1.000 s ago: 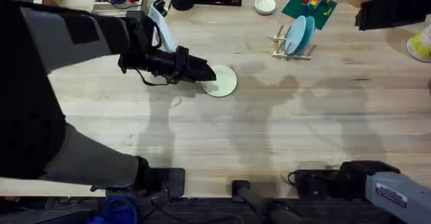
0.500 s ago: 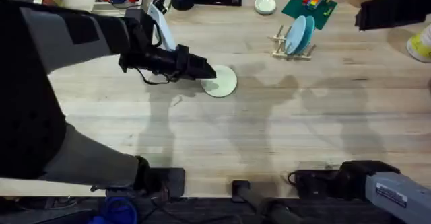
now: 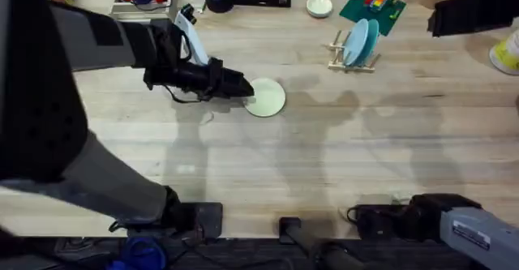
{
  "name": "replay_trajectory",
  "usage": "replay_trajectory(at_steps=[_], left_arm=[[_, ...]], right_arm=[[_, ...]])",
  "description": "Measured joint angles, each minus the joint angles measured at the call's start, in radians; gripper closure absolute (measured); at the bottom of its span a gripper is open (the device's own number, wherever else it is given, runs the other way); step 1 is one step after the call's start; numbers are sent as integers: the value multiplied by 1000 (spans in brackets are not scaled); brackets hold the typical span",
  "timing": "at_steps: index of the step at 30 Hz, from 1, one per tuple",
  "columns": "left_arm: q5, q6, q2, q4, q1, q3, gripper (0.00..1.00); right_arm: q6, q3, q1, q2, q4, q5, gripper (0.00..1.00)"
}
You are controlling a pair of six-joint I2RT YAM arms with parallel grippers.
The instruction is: Pick up the plates from the table one by one and place each into a slot on the dish rack.
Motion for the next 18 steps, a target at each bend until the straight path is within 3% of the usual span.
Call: replay_trajectory(at_steps=[7, 18], left_arm=[[-37, -9, 102, 34, -6, 1, 958], [-33, -20, 112, 32, -6, 3, 958]], right_arm=[[0, 0, 0, 0, 0, 0, 9], [0, 0, 0, 0, 0, 0, 7]])
